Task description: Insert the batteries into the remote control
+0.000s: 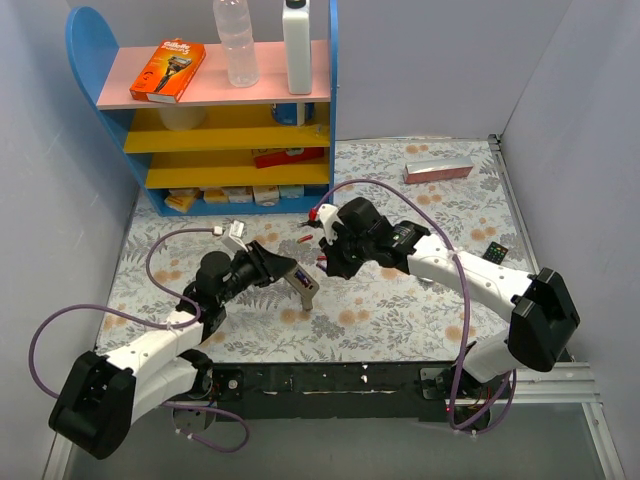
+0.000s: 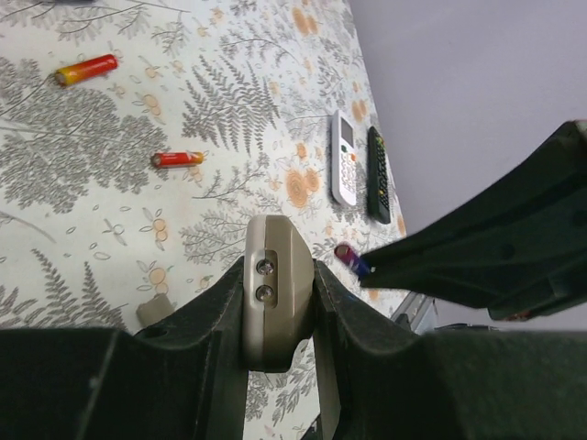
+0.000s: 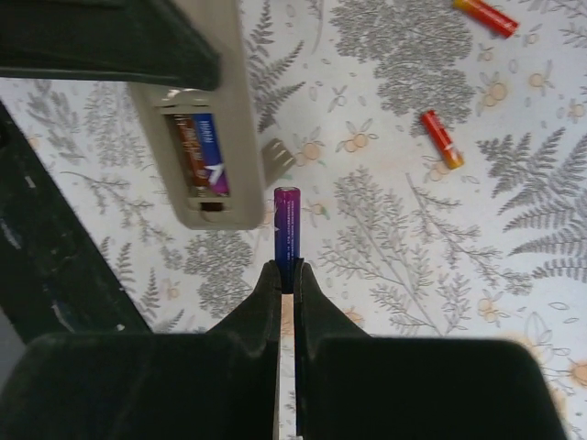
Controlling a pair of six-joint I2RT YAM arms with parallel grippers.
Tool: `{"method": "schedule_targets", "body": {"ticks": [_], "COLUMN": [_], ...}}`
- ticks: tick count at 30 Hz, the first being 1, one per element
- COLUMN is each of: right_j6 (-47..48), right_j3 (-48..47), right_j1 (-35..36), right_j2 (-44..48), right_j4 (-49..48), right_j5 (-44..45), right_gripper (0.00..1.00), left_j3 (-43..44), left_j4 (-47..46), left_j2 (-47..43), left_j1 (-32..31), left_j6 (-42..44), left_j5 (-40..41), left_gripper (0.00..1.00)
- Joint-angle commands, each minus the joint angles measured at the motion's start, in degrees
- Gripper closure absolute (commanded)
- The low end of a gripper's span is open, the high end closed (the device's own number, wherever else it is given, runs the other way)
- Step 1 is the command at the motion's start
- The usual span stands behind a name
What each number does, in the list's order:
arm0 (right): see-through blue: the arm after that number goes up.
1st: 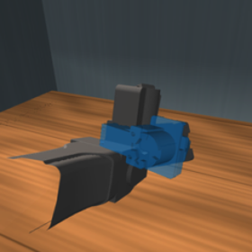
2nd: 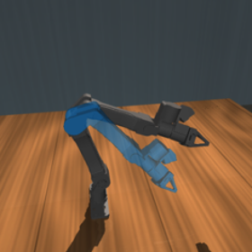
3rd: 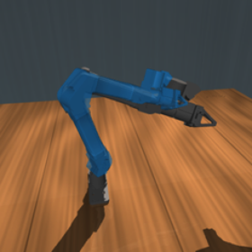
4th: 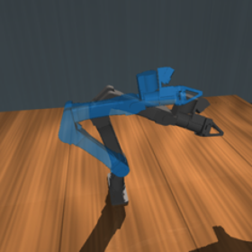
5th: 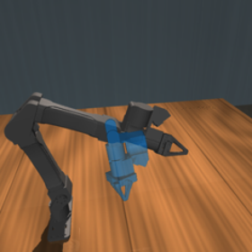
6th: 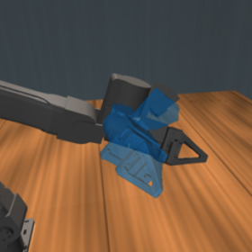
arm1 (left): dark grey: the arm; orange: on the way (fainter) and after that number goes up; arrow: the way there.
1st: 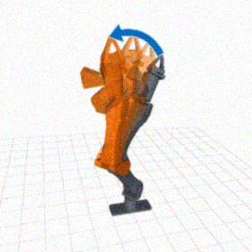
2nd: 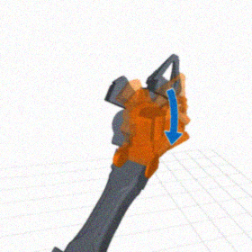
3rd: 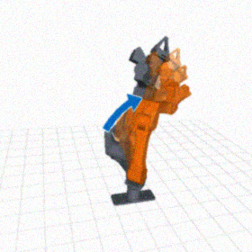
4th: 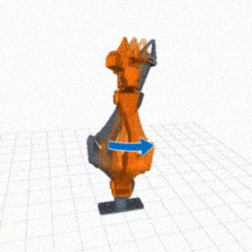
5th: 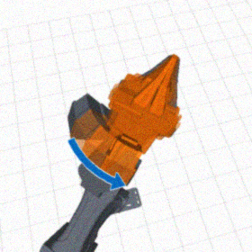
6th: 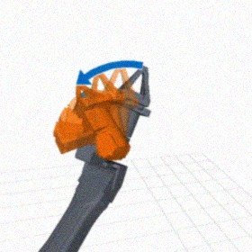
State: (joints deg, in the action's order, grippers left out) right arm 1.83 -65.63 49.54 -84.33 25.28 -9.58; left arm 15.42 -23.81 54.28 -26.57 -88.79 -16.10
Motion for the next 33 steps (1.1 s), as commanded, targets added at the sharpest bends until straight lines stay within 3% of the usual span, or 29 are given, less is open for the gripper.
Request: {"method": "schedule_targets", "body": {"ticks": [1,14,33], "right_j6": [-6.73,-10.0,-12.55], "right_j3": [-2.93,-6.88,-10.92], "right_j1": [3.01,6.45,7.24], "right_j2": [2.33,0.58,-2.76], "right_j4": [3.46,7.5,9.18], "right_j5": [-2.46,-0.44,1.41], "right_gripper": [0.99,0.99,0.98], "left_j3": [2.77,3.21,1.45], "left_j4": [-10.37,-18.99,-21.98], "left_j2": [1.88,6.36,6.36], "left_j1": [0.11,-0.68,-3.4], "left_j6": [-0.94,-3.05,-7.88], "left_j5": [-4.11,-9.74,-9.21], "left_gripper": [1.0,1.0,1.0]}}
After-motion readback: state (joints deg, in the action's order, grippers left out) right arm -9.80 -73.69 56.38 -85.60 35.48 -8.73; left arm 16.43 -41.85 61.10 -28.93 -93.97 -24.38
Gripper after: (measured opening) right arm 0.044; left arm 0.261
